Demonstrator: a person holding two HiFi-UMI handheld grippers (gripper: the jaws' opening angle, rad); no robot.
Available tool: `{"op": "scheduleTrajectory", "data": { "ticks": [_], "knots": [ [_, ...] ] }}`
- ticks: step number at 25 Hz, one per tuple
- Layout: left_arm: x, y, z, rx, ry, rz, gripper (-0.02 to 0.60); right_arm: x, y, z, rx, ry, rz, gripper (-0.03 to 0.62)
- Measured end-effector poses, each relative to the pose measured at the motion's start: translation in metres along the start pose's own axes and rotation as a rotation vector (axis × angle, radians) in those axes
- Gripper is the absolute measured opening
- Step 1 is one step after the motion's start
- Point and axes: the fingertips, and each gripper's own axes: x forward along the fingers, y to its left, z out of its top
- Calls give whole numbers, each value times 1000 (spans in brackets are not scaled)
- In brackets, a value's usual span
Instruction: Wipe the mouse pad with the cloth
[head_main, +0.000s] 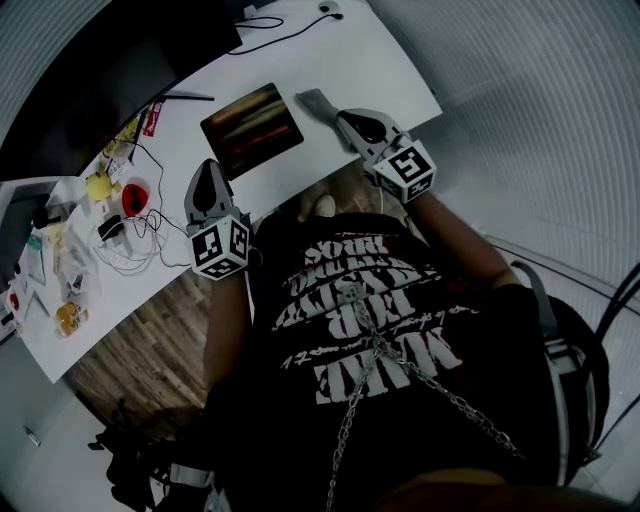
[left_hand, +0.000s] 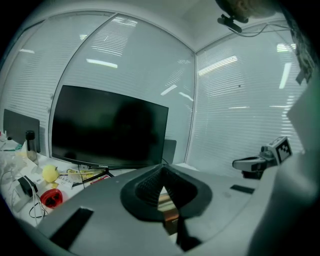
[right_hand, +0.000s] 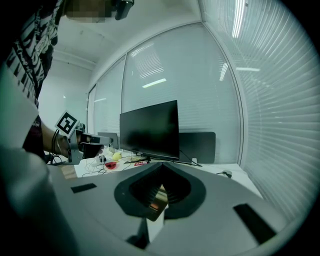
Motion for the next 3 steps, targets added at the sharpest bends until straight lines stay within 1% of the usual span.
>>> {"op": "scheduleTrajectory", "data": {
  "ticks": [3],
  "knots": [
    [-1,0,0,-4,3,-3,6,-1,0,0,3,2,-1,0]
  ]
}}
